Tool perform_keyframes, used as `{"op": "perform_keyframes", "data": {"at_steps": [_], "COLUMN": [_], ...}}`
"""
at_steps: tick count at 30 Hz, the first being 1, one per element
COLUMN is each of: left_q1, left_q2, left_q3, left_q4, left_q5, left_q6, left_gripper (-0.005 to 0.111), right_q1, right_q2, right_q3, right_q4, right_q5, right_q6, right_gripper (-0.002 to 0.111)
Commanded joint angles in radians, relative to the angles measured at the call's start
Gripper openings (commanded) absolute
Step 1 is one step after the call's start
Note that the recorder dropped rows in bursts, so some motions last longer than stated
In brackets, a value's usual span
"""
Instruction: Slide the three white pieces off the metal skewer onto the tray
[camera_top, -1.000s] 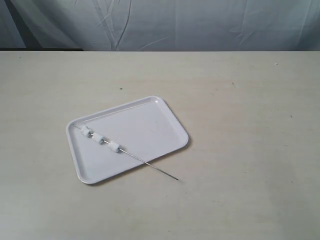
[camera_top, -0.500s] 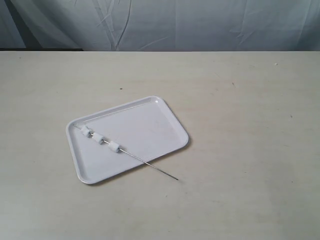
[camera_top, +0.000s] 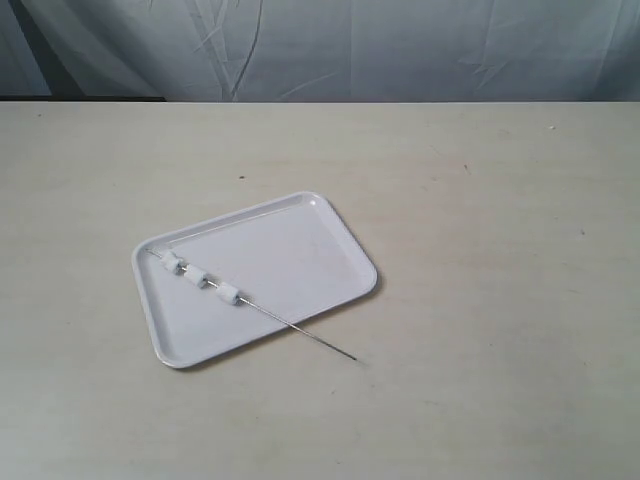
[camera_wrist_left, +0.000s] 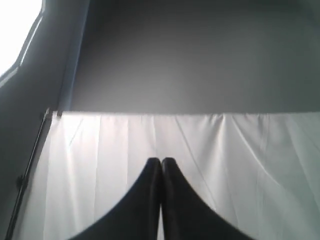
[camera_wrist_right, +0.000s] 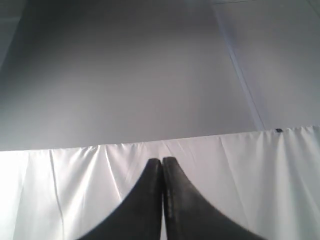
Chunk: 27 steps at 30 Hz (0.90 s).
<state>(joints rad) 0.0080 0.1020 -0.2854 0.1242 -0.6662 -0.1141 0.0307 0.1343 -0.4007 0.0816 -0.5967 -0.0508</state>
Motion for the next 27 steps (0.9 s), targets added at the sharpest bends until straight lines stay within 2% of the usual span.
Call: {"op": "perform_keyframes", "data": {"at_steps": [1,4,5,7,10,12,13,15,19,22,27], "left_q1": [-0.004,-0.061,-0.087,-0.135,-0.203,-0.243,-0.255,-0.269,-0.269,-0.269,-0.269], "left_q2": [0.24,0.435,0.51,0.637,0.8,0.856,0.872,0.897,0.973,1.067,1.191], "left_q3": [-0.32,-0.562,-0.645,-0.785,-0.887,-0.879,-0.864,-0.807,-0.682,-0.569,-0.427], "left_q4": [0.204,0.383,0.469,0.654,0.983,1.173,1.215,1.293,1.62,1.62,1.62], "left_q5": [-0.025,0.075,0.137,0.281,0.519,0.618,0.634,0.561,0.281,0.178,0.209], "left_q6": [-0.039,-0.167,-0.209,-0.337,-0.78,-1.114,-1.225,-1.404,-1.577,-1.614,-1.591], "left_gripper": [0.0,0.0,0.0,0.0,0.0,0.0,0.0,0.0,0.0,0.0,0.0], "right_q1": [0.1,0.193,0.238,0.293,0.344,0.363,0.371,0.381,0.381,0.381,0.4], "right_q2": [0.272,0.484,0.573,0.682,0.875,0.997,1.04,1.13,1.296,1.43,1.632], "right_q3": [-0.414,-0.708,-0.823,-0.958,-1.15,-1.222,-1.23,-1.222,-1.195,-1.189,-1.189], "right_q4": [-0.082,-0.112,-0.123,-0.13,-0.122,-0.118,-0.118,-0.087,0.101,0.204,0.317], "right_q5": [0.355,0.72,0.856,1.016,1.318,1.503,1.542,1.608,1.689,1.766,1.818], "right_q6": [-0.02,-0.02,-0.021,-0.027,-0.027,-0.027,-0.027,-0.025,-0.03,-0.133,-0.277], "right_gripper": [0.001,0.001,0.001,0.001,0.001,0.001,0.001,0.001,0.001,0.001,0.001]}}
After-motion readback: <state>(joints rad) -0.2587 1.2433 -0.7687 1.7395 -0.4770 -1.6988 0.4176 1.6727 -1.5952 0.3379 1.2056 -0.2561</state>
